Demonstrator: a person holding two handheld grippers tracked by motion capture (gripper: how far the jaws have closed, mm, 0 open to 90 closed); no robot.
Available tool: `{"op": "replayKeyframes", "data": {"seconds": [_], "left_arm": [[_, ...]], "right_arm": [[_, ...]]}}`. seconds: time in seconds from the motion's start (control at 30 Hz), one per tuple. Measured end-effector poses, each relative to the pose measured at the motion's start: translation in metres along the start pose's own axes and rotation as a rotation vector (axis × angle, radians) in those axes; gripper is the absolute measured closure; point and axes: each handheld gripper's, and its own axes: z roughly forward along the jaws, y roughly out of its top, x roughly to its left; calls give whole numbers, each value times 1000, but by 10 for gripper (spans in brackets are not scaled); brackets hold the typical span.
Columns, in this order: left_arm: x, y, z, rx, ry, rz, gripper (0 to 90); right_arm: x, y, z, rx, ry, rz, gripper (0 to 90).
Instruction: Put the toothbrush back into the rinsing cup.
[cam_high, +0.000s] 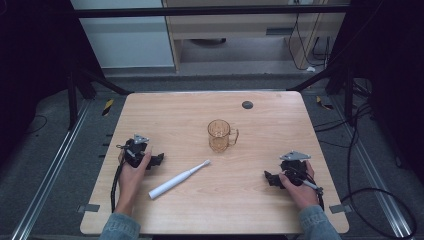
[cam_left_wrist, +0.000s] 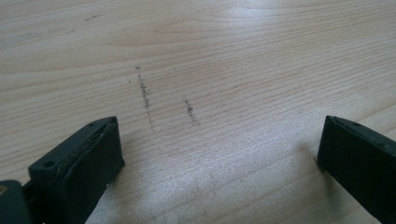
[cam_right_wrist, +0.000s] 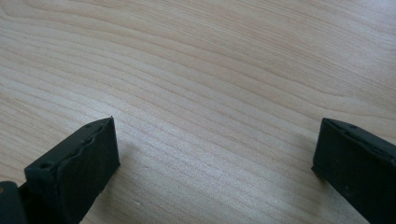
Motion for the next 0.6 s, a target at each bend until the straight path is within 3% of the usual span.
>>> {"op": "replayKeyframes", "data": {"seconds": [0.37, 0.4, 0.43, 0.53, 0.6], "left_arm": [[-3, 0, -1, -2, 0, -2, 0], [-4, -1, -2, -12, 4, -2, 63], [-4, 0, -4, -30, 8, -3, 63], [-6, 5, -28, -151, 54, 8, 84], [-8, 7, -35, -165, 64, 19, 83]], "right_arm": [[0, 0, 0, 0, 0, 0, 4], [0, 0, 0, 0, 0, 0, 4], [0, 0, 0, 0, 0, 0, 4], [0, 0, 0, 0, 2, -2, 4], [0, 0, 0, 0, 2, -1, 4]]}}
